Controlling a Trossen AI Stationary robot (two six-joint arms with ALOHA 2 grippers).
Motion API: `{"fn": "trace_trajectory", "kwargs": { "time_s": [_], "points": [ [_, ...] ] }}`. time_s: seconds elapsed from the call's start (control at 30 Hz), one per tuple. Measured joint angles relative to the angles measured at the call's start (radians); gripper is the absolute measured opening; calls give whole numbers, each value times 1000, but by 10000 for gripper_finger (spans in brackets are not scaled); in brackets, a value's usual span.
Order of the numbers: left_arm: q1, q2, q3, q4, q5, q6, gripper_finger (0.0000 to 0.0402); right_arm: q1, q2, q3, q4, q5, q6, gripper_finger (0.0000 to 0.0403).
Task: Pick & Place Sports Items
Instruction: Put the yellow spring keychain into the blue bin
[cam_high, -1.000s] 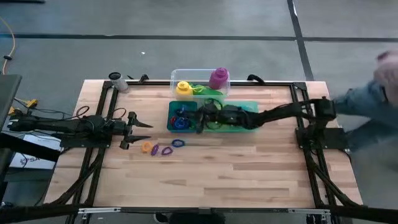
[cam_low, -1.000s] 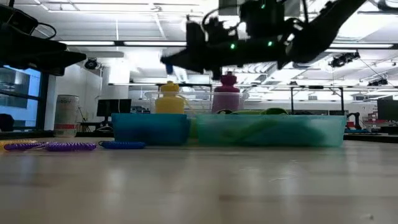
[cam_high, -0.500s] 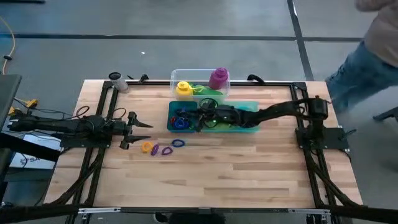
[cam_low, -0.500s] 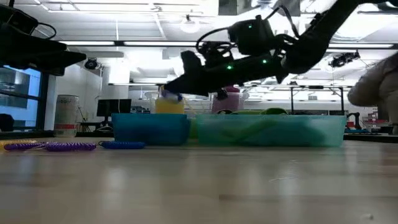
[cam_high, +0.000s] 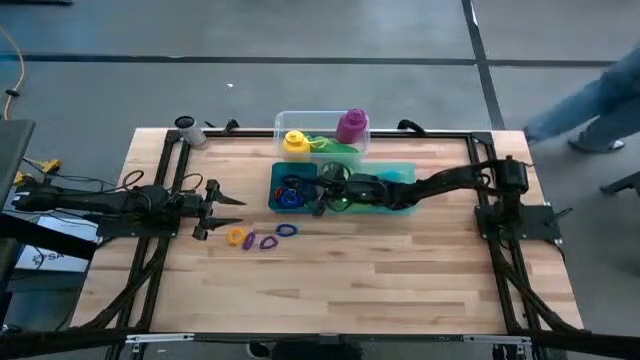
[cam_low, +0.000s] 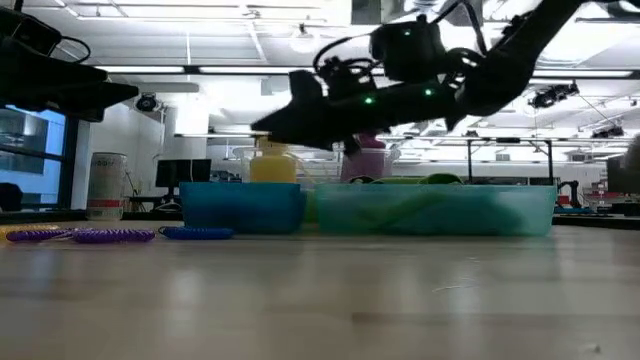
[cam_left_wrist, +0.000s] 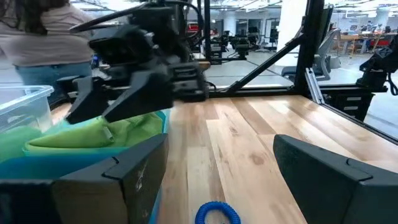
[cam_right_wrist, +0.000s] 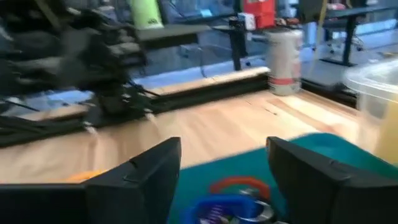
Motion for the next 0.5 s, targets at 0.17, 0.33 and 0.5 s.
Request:
{"fn": "trace_trajectory", "kwargs": {
  "time_s": [0.17, 0.33, 0.5],
  "points": [
    [0, 0, 0, 0, 0, 0, 236, 38, 0, 0, 38, -70, -25, 189],
    [0, 0, 0, 0, 0, 0, 236, 71, 0, 0, 41, -257, -137, 189],
    [0, 0, 0, 0, 0, 0, 236, 104, 0, 0, 13, -346, -183, 189]
  ]
}}
